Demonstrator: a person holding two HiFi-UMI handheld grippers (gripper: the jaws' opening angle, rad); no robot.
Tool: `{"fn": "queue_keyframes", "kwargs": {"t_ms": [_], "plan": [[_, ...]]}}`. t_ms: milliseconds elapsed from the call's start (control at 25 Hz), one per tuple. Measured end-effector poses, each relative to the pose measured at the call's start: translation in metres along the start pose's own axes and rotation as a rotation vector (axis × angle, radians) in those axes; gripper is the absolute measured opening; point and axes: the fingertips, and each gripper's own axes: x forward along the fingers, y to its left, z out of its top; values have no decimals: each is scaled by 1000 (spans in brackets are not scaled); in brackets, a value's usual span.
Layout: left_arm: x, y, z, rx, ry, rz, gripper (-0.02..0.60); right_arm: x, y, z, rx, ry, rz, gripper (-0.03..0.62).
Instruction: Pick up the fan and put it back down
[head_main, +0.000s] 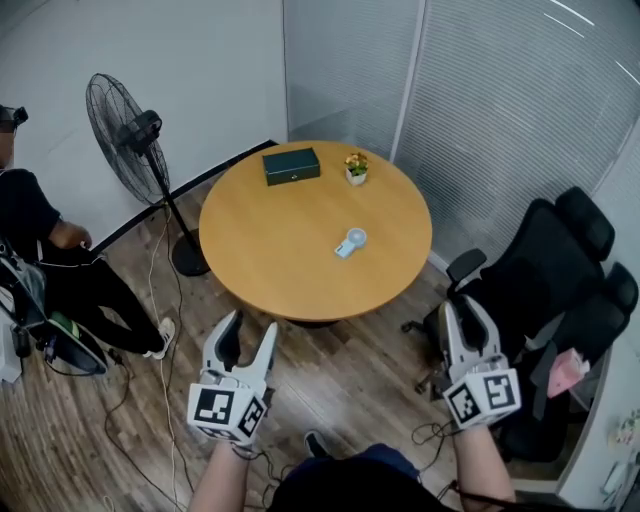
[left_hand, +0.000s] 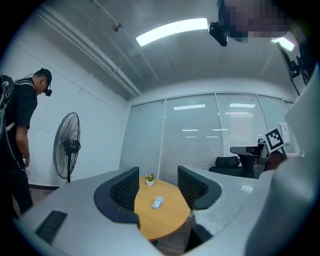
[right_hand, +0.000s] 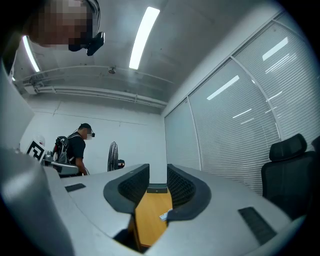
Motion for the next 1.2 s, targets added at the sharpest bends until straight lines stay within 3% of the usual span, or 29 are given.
{"fn": "queue_keyframes", "kwargs": {"t_ms": [440,720,1200], "plan": [[40,66,-21,-34,46,37,236,81,15,-42,47,80,11,114],[84,106,-23,-5,78,107,236,168,9,-76,147,79,93,115],[215,128,-14,30,114,153,236,310,-54,-115,242,122,137,114]]}}
